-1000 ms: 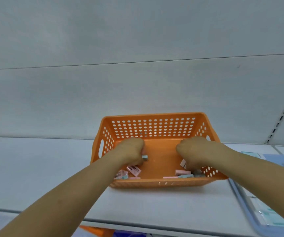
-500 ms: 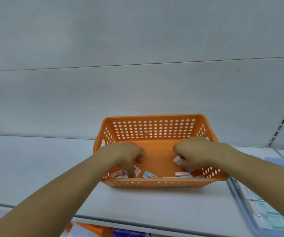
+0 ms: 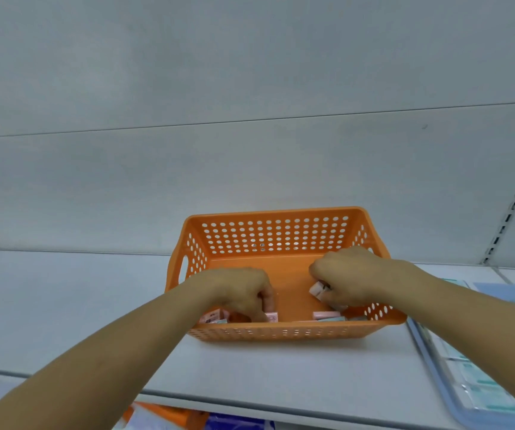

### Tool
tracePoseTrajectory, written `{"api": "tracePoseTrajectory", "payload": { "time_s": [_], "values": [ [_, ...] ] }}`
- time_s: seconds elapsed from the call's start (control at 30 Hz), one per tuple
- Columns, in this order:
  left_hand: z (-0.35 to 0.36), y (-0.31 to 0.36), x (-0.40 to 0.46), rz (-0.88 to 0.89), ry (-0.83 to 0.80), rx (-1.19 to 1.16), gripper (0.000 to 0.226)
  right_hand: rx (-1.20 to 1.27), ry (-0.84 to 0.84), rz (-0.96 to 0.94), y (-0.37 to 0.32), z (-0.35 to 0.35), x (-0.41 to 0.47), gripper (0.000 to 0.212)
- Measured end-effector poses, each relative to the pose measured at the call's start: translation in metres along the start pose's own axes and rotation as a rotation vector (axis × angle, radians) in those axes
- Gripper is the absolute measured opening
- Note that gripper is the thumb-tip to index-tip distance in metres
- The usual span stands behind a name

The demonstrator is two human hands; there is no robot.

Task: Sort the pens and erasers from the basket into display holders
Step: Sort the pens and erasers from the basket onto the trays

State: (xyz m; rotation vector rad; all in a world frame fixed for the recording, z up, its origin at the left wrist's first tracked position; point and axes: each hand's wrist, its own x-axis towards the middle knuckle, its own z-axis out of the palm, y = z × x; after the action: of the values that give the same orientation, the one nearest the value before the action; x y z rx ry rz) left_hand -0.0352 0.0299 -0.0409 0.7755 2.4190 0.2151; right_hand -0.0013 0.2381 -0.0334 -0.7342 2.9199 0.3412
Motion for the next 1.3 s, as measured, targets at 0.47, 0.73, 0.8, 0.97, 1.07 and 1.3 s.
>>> {"api": "tracePoseTrajectory", "payload": {
  "time_s": [0.47,0.73,0.8,0.97,1.07,1.3],
  "values": [
    [0.003,0.010,-0.001,0.002,0.015,0.055,0.019,0.238,0.382,0.028,0.001,-0.013,-0.010,0.020],
    [-0.021,0.037,-0.022,0.138,0.418,-0.845,0.017,1.304,0.534,0.127,0.019,-0.027,-0.063,0.014],
    [-0.020,0.066,-0.023,0.232,0.394,-1.104,0.016,1.459,0.533,0.167,0.028,-0.023,-0.084,0.017],
    [-0.007,0.156,-0.012,0.399,0.335,-1.290,0.018,1.618,0.620,0.270,0.067,-0.001,-0.146,0.018],
    [0.011,0.208,0.001,0.493,0.253,-1.249,0.020,1.592,0.678,0.410,0.104,0.022,-0.190,0.021],
    [0.056,0.293,0.060,0.390,0.174,-1.125,0.021,1.433,0.618,0.758,0.166,0.092,-0.261,0.020]
  ]
}}
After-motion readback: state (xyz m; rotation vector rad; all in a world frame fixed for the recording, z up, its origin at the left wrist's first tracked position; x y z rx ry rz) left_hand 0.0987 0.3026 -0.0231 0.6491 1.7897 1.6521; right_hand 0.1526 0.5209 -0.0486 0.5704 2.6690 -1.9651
